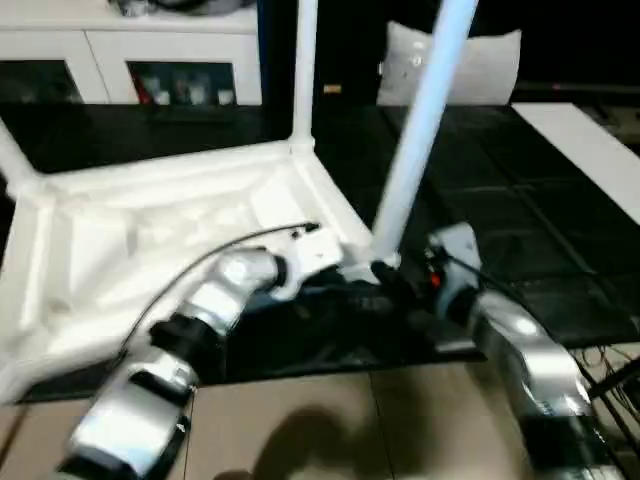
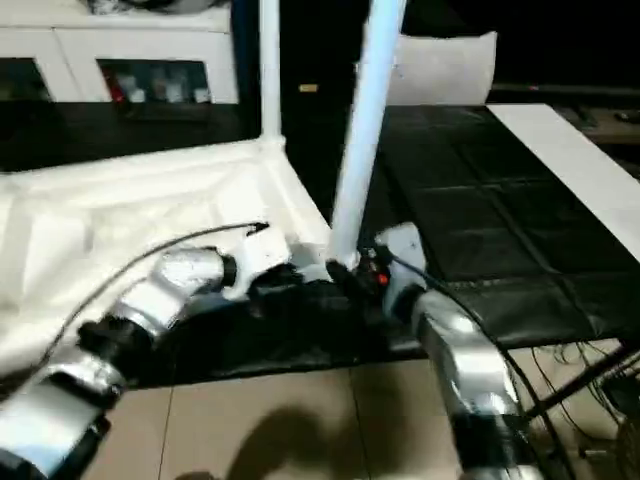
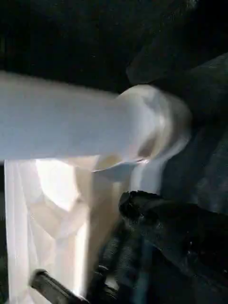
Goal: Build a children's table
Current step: Rotate table base
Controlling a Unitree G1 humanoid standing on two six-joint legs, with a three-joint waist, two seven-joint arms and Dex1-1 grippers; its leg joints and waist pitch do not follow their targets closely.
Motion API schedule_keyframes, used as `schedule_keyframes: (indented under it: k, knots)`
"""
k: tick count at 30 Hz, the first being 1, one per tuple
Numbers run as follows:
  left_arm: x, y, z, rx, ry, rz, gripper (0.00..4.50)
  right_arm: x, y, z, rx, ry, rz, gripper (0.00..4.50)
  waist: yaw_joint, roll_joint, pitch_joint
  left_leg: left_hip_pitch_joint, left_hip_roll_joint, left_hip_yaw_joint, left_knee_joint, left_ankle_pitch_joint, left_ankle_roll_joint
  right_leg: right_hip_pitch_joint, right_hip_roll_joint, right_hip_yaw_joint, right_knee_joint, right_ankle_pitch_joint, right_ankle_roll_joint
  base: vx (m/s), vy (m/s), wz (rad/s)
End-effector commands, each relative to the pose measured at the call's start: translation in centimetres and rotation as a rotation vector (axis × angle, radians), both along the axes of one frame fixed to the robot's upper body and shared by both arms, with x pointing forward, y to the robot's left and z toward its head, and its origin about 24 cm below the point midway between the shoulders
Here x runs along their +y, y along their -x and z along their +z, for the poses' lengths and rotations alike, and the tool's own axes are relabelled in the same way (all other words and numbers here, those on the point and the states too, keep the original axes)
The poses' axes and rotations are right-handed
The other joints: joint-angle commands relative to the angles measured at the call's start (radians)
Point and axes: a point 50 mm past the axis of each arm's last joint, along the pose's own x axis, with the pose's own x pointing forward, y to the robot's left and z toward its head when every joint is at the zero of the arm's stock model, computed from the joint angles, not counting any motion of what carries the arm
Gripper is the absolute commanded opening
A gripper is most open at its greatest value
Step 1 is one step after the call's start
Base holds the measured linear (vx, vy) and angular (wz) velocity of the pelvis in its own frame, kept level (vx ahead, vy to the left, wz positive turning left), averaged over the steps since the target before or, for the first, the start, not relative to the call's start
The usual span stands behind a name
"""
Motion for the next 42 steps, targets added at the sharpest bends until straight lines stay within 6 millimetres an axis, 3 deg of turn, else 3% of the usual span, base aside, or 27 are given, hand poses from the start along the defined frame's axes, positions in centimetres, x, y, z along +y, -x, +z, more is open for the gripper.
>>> schedule_keyframes:
  k: [1, 2, 4, 5, 9, 12, 14, 15, 17, 18, 19, 22, 23, 26, 27, 29, 32, 34, 35, 36, 39, 40, 42]
  knots:
    - [-0.5, -0.8, 2.6, -0.138, 0.003, -0.08, 0.54, -0.7, 0.8, 0.4, -0.001, -0.014, -0.014, 4.06, 0.004, 0.016, -0.07, 0.003, 0.025, -0.012, -0.068, -0.201, 0.017, 0.064, -0.074, 0.059, -0.084, -0.23, -0.11, 0.0, 0.0, 0.0]
    - [-0.5, -0.8, 2.6, -0.138, 0.003, -0.08, 0.54, -0.7, 0.8, 0.4, -0.001, -0.014, -0.014, 4.06, 0.004, 0.02, -0.07, 0.003, 0.026, -0.012, -0.067, -0.204, 0.013, 0.064, -0.075, 0.059, -0.084, -0.226, -0.112, 0.0, 0.0, 0.0]
    - [-0.4, -0.6, 2.9, -0.135, 0.056, -0.096, 0.56, -1.0, 1.5, 0.3, -0.009, -0.001, -0.022, 4.06, 0.004, 0.017, -0.071, 0.001, 0.026, -0.01, -0.065, -0.201, 0.01, 0.066, -0.077, 0.06, -0.081, -0.203, -0.131, 0.0, 0.0, 0.0]
    - [-0.5, -0.3, 3.0, -0.122, 0.129, -0.085, 0.76, -1.3, 2.0, 0.4, -0.023, -0.002, -0.029, 4.06, 0.005, 0.02, -0.068, -0.001, 0.025, -0.01, -0.066, -0.202, 0.01, 0.067, -0.079, 0.06, -0.081, -0.207, -0.142, 0.0, 0.0, 0.0]
    - [-0.4, 0.2, 2.8, -0.091, 0.266, -0.018, 0.98, -1.5, 2.7, 0.7, -0.046, -0.025, -0.035, 4.06, 0.008, 0.018, -0.065, -0.002, 0.027, -0.009, -0.066, -0.214, 0.017, 0.066, -0.08, 0.059, -0.085, -0.242, -0.146, 0.0, 0.0, 0.0]
    - [0.0, 0.8, 2.3, -0.097, 0.381, 0.118, 1.28, -1.2, 3.4, 0.8, -0.055, -0.042, -0.033, 4.06, 0.002, 0.017, -0.062, -0.005, 0.024, -0.008, -0.065, -0.233, 0.029, 0.066, -0.078, 0.057, -0.093, -0.315, -0.125, 0.0, 0.0, 0.0]
    - [0.6, 1.4, 1.7, -0.099, 0.445, 0.246, 1.37, -0.7, 3.8, 0.8, -0.063, -0.019, -0.018, 4.06, -0.001, 0.025, -0.062, -0.004, 0.023, -0.009, -0.066, -0.243, 0.026, 0.063, -0.076, 0.054, -0.1, -0.379, -0.098, 0.0, 0.0, 0.0]
    - [1.4, 2.2, 1.2, -0.091, 0.474, 0.372, 1.42, -0.1, 4.2, 0.8, -0.052, -0.005, 0.001, 4.06, -0.003, 0.014, -0.059, -0.005, 0.024, -0.009, -0.065, -0.246, 0.027, 0.062, -0.076, 0.052, -0.102, -0.415, -0.081, 0.0, 0.0, 0.0]
    - [1.9, 2.9, 1.1, -0.092, 0.489, 0.442, 1.52, 0.3, 4.4, 0.8, -0.051, 0.01, 0.008, 4.06, -0.007, 0.008, -0.056, -0.004, 0.027, -0.01, -0.066, -0.255, 0.031, 0.055, -0.077, 0.05, -0.107, -0.473, -0.061, 0.0, 0.0, 0.0]
    - [2.3, 3.6, 1.2, -0.107, 0.508, 0.495, 1.74, 0.5, 4.5, 0.8, -0.049, 0.022, 0.012, 4.06, -0.01, -0.013, -0.056, -0.004, 0.023, -0.006, -0.065, -0.252, 0.039, 0.051, -0.072, 0.049, -0.116, -0.498, -0.044, 0.0, 0.0, 0.0]
    - [2.6, 4.1, 1.5, -0.126, 0.524, 0.53, 1.74, 0.7, 4.6, 0.9, -0.054, 0.026, 0.017, 4.06, -0.007, -0.01, -0.057, -0.007, 0.029, -0.012, -0.067, -0.242, 0.033, 0.055, -0.081, 0.049, -0.105, -0.51, -0.041, 0.0, 0.0, 0.0]
    - [3.3, 5.2, 2.1, -0.173, 0.564, 0.625, 1.97, 1.0, 4.4, 1.1, -0.074, 0.039, 0.02, 4.06, -0.015, -0.005, -0.05, -0.004, 0.032, -0.01, -0.071, -0.264, 0.033, 0.042, -0.071, 0.05, -0.117, -0.5, -0.037, 0.0, 0.0, 0.0]
    - [3.5, 5.5, 2.2, -0.186, 0.575, 0.66, 1.97, 1.0, 4.4, 1.2, -0.085, 0.042, 0.022, 4.06, -0.014, -0.007, -0.051, 0.005, 0.032, -0.012, -0.073, -0.29, 0.03, 0.039, -0.068, 0.051, -0.119, -0.471, -0.032, 0.0, 0.0, 0.0]
    - [4.6, 6.9, 2.0, -0.216, 0.62, 0.823, 2.16, 0.7, 4.3, 1.9, -0.128, 0.031, -0.019, 4.06, -0.016, -0.01, -0.05, -0.006, 0.036, -0.016, -0.08, -0.3, 0.025, 0.05, -0.069, 0.051, -0.114, -0.429, -0.034, 0.0, 0.0, 0.0]
    - [4.8, 7.2, 1.9, -0.218, 0.625, 0.852, 2.25, 0.6, 4.3, 2.1, -0.133, 0.027, -0.03, 4.06, -0.016, -0.008, -0.052, 0.001, 0.036, -0.014, -0.078, -0.296, 0.024, 0.045, -0.068, 0.054, -0.114, -0.405, -0.039, 0.0, 0.0, 0.0]
    - [5.0, 8.0, 1.5, -0.207, 0.615, 0.89, 2.41, 0.6, 4.1, 2.3, -0.141, 0.03, -0.058, 4.06, -0.019, -0.011, -0.054, -0.004, 0.032, -0.012, -0.077, -0.28, 0.028, 0.047, -0.066, 0.058, -0.11, -0.379, -0.037, 0.0, 0.0, 0.0]
    - [5.3, 8.3, 1.1, -0.21, 0.573, 0.909, 2.64, 1.0, 4.2, 2.1, -0.14, 0.049, -0.043, 4.16, -0.018, -0.003, -0.055, -0.002, 0.028, -0.012, -0.076, -0.28, 0.028, 0.046, -0.063, 0.058, -0.112, -0.375, -0.029, 0.0, 0.0, 0.0]
    - [5.2, 8.5, 1.0, -0.205, 0.565, 0.913, 2.74, 1.1, 4.3, 1.9, -0.14, 0.056, -0.034, 4.33, -0.019, -0.007, -0.054, -0.006, 0.028, -0.013, -0.077, -0.28, 0.028, 0.05, -0.064, 0.057, -0.114, -0.38, -0.016, 0.0, 0.0, 0.0]
    - [5.3, 8.6, 1.0, -0.2, 0.561, 0.916, 2.75, 1.3, 4.4, 1.8, -0.139, 0.06, -0.029, 4.43, -0.02, -0.003, -0.054, -0.004, 0.028, -0.014, -0.077, -0.287, 0.026, 0.048, -0.064, 0.057, -0.115, -0.381, -0.017, 0.0, 0.0, 0.0]
    - [5.6, 9.2, 0.9, -0.177, 0.55, 0.91, 2.75, 1.9, 4.5, 1.6, -0.141, 0.055, -0.029, 4.48, -0.016, 0.019, -0.054, -0.003, 0.028, -0.017, -0.078, -0.294, 0.021, 0.048, -0.065, 0.057, -0.113, -0.375, -0.023, 0.0, 0.0, 0.0]
    - [6.0, 9.6, 0.9, -0.185, 0.52, 0.885, 2.75, 2.4, 4.5, 1.7, -0.15, 0.038, -0.044, 4.48, -0.024, 0.003, -0.055, -0.008, 0.025, -0.015, -0.078, -0.297, 0.026, 0.052, -0.062, 0.057, -0.11, -0.357, -0.034, 0.0, 0.0, 0.0]
    - [6.1, 9.7, 0.9, -0.19, 0.517, 0.879, 2.75, 2.5, 4.4, 1.7, -0.151, 0.031, -0.046, 4.48, -0.025, 0.01, -0.055, -0.008, 0.025, -0.016, -0.079, -0.297, 0.028, 0.051, -0.063, 0.057, -0.113, -0.374, -0.032, 0.0, 0.0, 0.0]
    - [6.2, 9.7, 1.3, -0.178, 0.547, 0.869, 2.75, 2.6, 4.1, 1.6, -0.162, 0.037, -0.039, 4.48, -0.025, 0.013, -0.054, -0.002, 0.027, -0.015, -0.078, -0.309, 0.023, 0.047, -0.063, 0.057, -0.117, -0.394, -0.029, 0.0, 0.0, 0.0]
